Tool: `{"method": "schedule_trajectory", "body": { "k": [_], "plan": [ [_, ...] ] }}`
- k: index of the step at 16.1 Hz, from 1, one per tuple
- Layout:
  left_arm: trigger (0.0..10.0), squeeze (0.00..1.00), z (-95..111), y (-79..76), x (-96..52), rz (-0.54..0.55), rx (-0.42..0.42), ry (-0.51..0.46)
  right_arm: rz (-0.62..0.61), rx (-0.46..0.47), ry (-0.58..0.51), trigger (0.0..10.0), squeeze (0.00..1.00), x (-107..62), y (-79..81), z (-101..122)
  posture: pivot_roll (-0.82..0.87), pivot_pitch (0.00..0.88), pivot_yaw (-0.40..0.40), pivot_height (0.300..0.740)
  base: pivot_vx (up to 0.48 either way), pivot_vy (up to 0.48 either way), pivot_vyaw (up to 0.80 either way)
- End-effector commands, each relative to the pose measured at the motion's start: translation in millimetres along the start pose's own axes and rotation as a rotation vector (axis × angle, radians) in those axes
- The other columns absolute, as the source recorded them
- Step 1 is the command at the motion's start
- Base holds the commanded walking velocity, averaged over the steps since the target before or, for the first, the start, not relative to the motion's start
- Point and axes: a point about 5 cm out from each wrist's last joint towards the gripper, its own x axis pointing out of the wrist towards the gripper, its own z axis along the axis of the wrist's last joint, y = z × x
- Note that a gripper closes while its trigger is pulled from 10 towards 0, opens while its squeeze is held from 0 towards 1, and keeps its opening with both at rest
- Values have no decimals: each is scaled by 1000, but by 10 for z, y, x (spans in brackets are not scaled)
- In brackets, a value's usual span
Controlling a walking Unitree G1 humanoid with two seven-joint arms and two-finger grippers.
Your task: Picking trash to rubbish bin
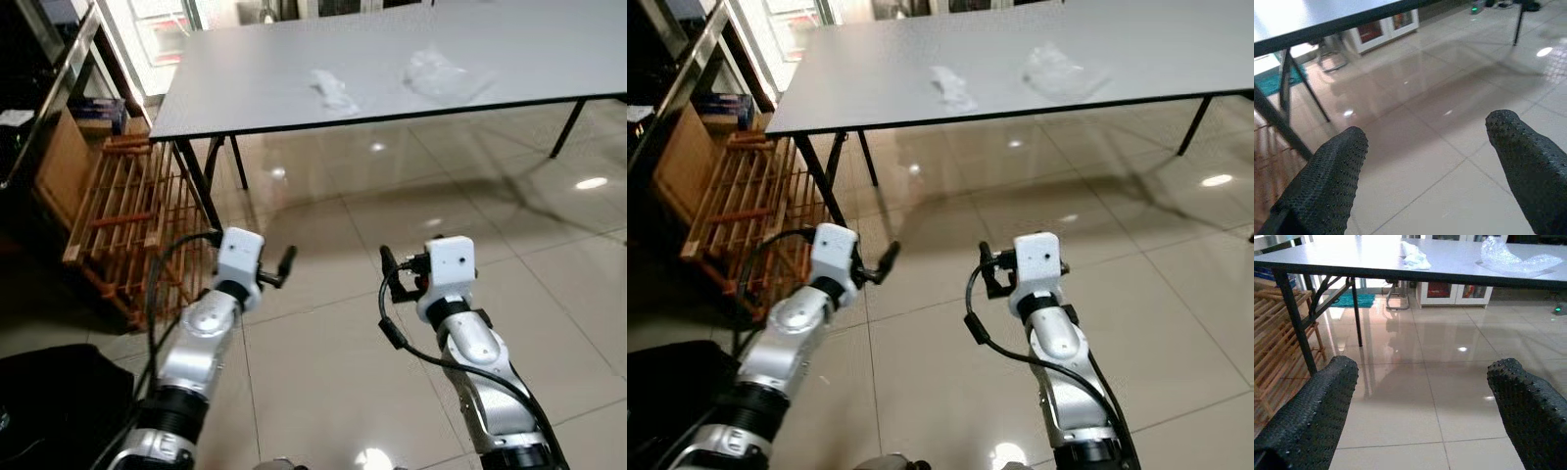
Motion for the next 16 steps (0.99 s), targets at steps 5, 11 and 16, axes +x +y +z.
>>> {"method": "schedule_trajectory", "body": {
  "k": [5,11,16],
  "plan": [
    [10000,0,12,-21,-25,-16,13,-21,-2,1,-9,10000,0,-10,15,14,-77,66,79,740,129,0,0],
    [10000,0,6,-36,-30,-25,20,-21,-2,3,-7,10000,0,-17,19,9,-77,66,79,740,480,0,0],
    [10000,0,5,-26,-36,-23,21,-20,4,-1,-10,10000,0,-18,42,14,-77,71,83,740,480,0,0]
  ]
}}
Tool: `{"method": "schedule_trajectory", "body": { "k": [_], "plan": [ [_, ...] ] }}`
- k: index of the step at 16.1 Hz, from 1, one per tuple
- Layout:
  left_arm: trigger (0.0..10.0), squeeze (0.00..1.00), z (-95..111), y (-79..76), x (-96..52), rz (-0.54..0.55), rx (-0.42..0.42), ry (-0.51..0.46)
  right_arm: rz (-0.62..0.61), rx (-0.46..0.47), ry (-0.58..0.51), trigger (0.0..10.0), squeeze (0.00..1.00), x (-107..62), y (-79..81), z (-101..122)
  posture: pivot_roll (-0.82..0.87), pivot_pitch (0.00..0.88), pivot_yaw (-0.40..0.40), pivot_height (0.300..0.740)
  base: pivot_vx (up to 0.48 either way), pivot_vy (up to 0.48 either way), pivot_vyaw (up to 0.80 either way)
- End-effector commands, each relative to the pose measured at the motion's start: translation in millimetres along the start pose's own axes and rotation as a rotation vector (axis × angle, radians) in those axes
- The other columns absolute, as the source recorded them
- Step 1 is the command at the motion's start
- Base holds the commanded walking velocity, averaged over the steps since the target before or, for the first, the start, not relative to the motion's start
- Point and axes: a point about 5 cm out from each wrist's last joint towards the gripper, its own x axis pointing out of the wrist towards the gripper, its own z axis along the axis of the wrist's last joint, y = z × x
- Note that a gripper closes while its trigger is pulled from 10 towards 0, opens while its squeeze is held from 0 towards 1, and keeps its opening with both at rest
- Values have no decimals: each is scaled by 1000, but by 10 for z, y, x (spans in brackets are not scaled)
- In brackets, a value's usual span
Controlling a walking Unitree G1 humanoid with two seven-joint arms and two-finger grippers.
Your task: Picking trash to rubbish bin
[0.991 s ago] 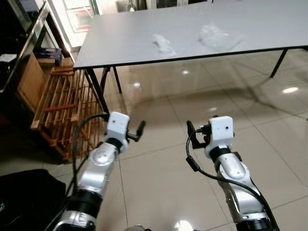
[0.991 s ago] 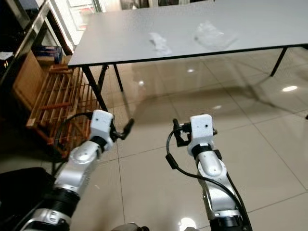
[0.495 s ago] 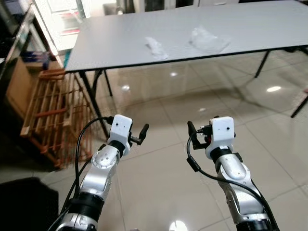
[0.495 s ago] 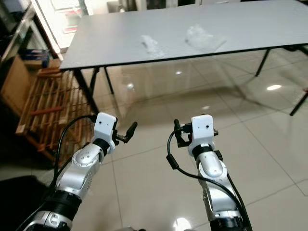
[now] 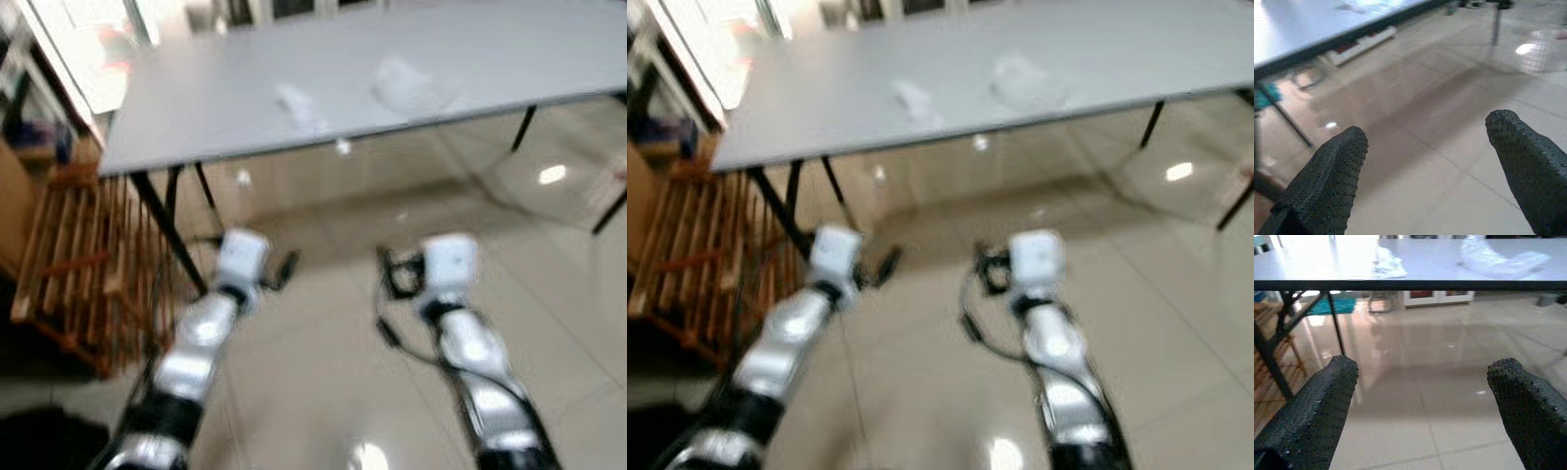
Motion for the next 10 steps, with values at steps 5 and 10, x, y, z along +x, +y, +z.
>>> {"method": "schedule_trajectory", "body": {
  "k": [5,10],
  "plan": [
    [10000,0,8,-80,10,-21,0,-2,-9,-22,-1,10000,0,-36,-48,0,-76,76,79,740,480,0,0],
    [10000,0,1,-99,9,-21,-3,-1,27,-54,-18,10000,0,-42,1,34,-79,81,77,740,480,0,0]
  ]
}}
